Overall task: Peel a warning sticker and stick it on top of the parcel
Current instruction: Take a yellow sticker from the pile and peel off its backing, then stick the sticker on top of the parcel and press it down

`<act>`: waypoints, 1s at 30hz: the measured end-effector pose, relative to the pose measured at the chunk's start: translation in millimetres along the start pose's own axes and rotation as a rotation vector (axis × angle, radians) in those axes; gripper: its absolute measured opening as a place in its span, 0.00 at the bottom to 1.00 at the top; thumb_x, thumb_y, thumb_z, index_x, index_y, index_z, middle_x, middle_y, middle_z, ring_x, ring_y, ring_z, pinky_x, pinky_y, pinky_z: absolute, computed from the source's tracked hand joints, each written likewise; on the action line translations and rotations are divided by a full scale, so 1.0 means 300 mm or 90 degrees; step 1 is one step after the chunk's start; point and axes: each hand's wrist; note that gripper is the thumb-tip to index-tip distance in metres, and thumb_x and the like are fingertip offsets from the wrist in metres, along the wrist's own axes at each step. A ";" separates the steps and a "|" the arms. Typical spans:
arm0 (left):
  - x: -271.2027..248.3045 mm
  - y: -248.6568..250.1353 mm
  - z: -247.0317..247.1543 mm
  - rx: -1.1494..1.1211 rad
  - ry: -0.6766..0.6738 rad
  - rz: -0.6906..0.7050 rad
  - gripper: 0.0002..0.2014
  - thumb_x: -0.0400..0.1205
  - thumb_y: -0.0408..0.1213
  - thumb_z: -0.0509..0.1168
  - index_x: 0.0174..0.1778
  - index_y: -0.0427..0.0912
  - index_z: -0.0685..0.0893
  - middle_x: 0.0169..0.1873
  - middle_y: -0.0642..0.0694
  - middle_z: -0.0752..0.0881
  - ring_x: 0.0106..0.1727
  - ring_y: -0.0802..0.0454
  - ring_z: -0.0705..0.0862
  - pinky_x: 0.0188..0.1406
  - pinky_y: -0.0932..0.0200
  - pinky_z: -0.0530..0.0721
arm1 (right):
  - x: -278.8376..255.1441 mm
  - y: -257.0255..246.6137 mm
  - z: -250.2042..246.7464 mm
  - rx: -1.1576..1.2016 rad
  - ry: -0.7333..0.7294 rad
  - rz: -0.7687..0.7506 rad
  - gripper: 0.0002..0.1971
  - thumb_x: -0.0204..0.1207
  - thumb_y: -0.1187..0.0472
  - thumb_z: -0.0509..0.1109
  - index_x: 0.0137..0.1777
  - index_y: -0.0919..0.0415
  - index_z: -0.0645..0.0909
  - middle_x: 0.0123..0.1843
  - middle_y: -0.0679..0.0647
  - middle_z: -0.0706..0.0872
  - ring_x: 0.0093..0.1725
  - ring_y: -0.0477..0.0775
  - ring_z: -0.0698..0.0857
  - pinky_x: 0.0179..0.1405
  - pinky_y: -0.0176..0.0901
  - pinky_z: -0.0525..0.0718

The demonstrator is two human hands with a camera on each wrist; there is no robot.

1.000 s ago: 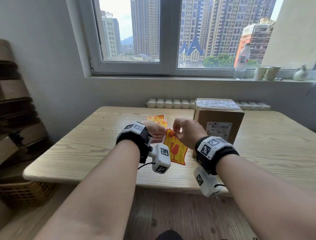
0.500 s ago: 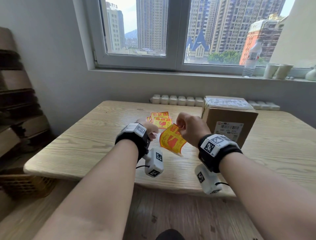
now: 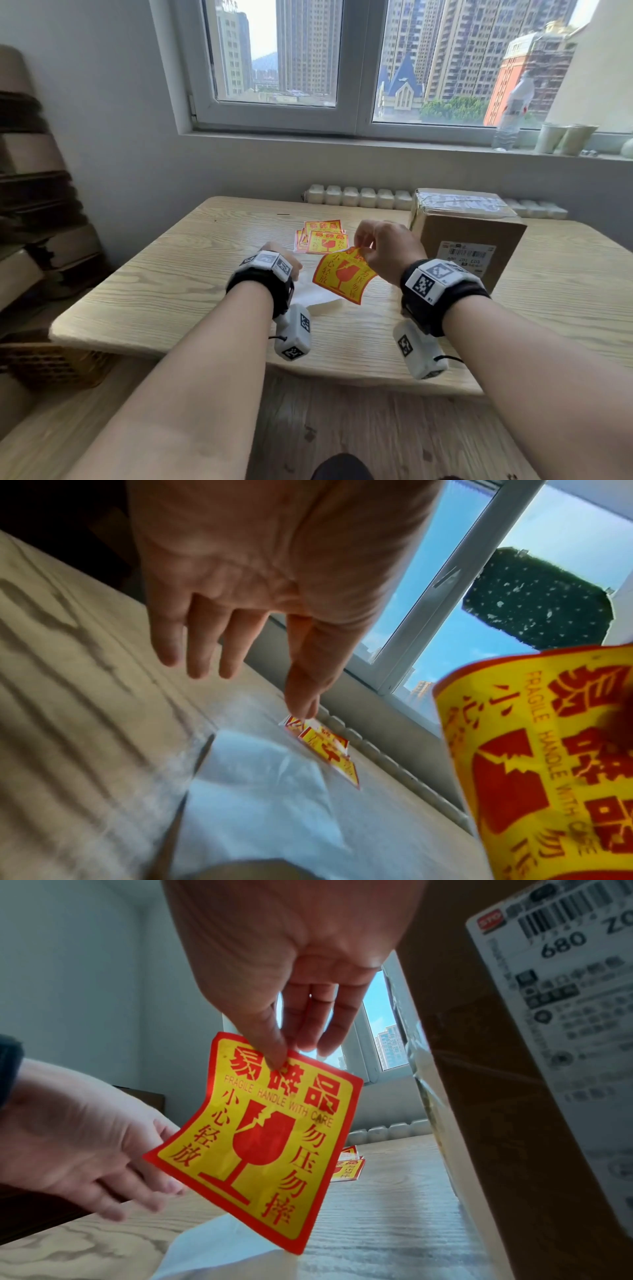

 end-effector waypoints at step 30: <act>-0.383 0.313 -0.136 -0.201 -0.099 0.240 0.06 0.76 0.32 0.73 0.35 0.43 0.83 0.32 0.48 0.87 0.33 0.57 0.85 0.33 0.64 0.83 | -0.174 -0.057 -0.375 -0.029 0.170 -0.048 0.24 0.73 0.67 0.71 0.68 0.51 0.78 0.64 0.53 0.85 0.65 0.55 0.79 0.56 0.45 0.79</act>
Point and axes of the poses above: each hand's wrist, its own x-axis towards the middle knuckle, its own z-axis out of the palm, y = z × x
